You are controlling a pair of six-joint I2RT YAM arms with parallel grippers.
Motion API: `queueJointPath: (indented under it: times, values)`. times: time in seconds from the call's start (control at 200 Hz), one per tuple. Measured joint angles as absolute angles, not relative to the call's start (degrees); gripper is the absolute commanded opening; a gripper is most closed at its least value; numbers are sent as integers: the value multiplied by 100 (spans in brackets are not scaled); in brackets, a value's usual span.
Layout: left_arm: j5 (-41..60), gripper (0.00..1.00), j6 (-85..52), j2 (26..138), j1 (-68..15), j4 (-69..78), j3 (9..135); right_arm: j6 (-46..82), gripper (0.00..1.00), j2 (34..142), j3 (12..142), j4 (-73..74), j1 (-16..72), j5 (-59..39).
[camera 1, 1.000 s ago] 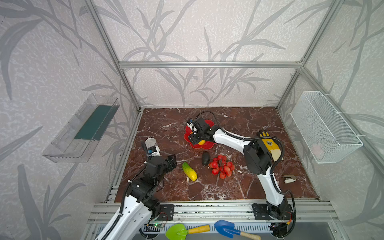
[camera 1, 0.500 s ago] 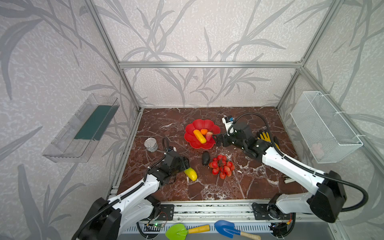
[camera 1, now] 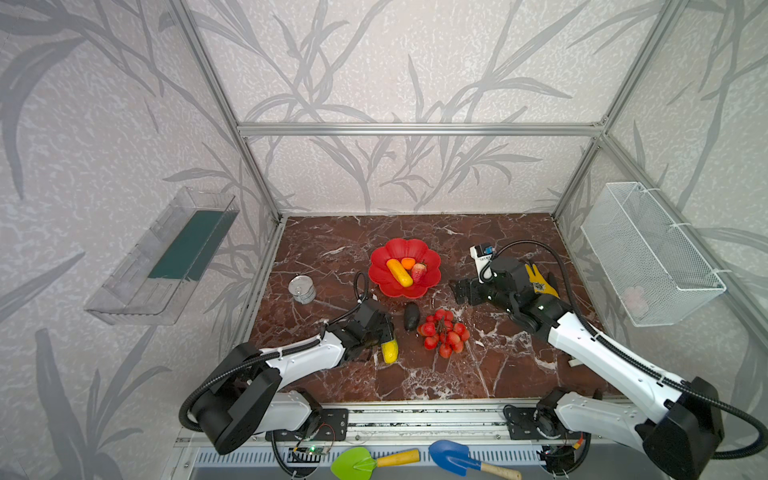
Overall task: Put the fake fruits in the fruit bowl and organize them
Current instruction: 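Grasp the green-yellow cucumber with the left gripper and place it in the bowl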
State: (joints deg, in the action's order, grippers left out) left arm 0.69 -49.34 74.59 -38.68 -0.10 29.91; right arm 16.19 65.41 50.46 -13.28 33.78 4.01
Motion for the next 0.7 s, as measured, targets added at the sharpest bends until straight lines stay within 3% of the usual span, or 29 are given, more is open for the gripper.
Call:
queueJointPath:
  times: [0.155,0.295,0.475,0.7]
  values:
    - [-91,29,-4364,7384,-3684,-368,3992,1623,99,6541,5019,-1358,3341,401]
    - [49,29,-3765,7758,-2985,-471,5159,1629,99,6541,4989,-1398,3326,384]
    - [395,29,-3146,9404,-2320,-676,6914,1688,99,6536,4919,-1503,3326,294]
    - [674,30,-2930,11142,-2178,-1135,8158,1710,99,6377,4797,-1693,3323,301]
